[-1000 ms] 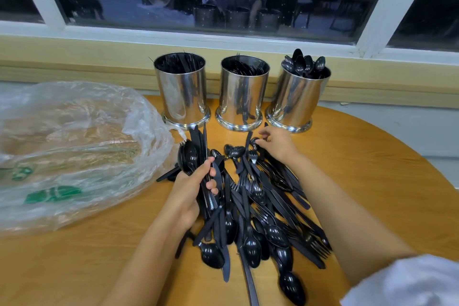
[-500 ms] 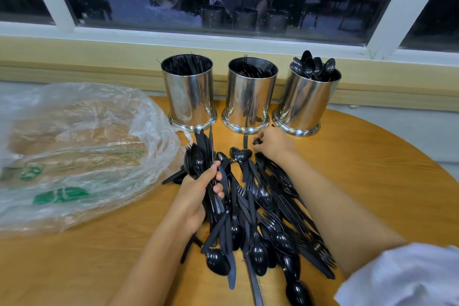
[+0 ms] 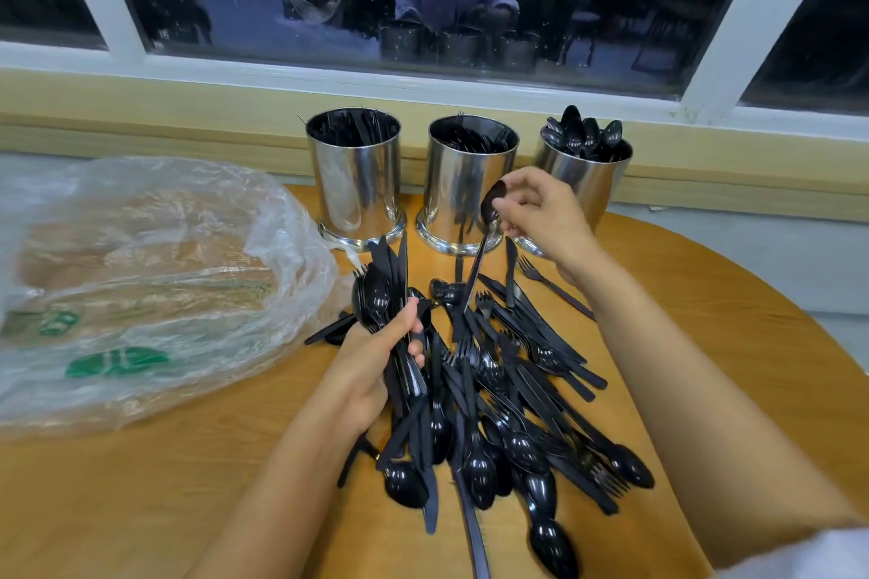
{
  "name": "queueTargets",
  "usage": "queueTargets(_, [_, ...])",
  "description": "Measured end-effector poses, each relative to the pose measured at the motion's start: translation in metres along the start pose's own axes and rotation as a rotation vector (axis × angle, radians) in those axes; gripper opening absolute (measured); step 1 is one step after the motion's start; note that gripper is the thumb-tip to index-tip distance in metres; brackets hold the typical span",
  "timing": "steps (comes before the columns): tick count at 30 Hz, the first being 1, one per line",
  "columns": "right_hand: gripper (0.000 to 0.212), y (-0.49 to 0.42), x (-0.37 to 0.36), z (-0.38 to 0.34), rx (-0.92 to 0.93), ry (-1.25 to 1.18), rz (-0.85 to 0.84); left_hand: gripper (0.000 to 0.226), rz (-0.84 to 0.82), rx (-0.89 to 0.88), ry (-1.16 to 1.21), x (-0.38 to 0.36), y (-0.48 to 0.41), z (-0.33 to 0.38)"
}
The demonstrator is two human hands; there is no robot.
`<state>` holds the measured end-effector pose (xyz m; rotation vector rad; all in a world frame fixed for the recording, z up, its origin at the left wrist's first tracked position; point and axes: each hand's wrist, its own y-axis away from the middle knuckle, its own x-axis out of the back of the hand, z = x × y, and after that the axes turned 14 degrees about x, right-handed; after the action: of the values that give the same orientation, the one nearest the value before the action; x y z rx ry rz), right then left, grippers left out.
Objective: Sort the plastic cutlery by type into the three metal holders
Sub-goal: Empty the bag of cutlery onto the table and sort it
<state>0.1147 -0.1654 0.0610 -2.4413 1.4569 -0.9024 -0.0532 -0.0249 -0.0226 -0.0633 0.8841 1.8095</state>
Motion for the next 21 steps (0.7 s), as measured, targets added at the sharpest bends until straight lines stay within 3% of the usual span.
queueTargets(3, [0.008, 0.022, -0.009, -0.016, 0.018, -0.04, -0.319, 0.037, -0.007, 0.01, 0.021, -0.006, 0.002, -0.002])
queueTargets(5, [0.004, 0.034, -0.021, -0.018, 0.031, -0.049, -0.426, 0.04, 0.002, 0.044, 0.018, -0.011, 0.003, -0.005])
queueTargets(11, [0.013, 0.042, -0.052, -0.004, 0.144, 0.023, -0.333, 0.072, -0.122, 0.147, 0.051, -0.015, 0.007, -0.009])
queueTargets(15, [0.007, 0.038, -0.062, -0.001, 0.136, -0.01, -0.348, 0.075, -0.148, 0.128, 0.081, -0.004, 0.006, -0.009])
queueTargets(17, [0.008, 0.036, -0.066, 0.001, 0.148, -0.008, -0.356, 0.071, -0.13, 0.1, 0.05, 0.001, 0.004, -0.008])
queueTargets(21, [0.019, 0.029, -0.068, 0.004, 0.148, -0.101, -0.349, 0.04, -0.096, 0.067, 0.005, 0.006, 0.003, -0.007])
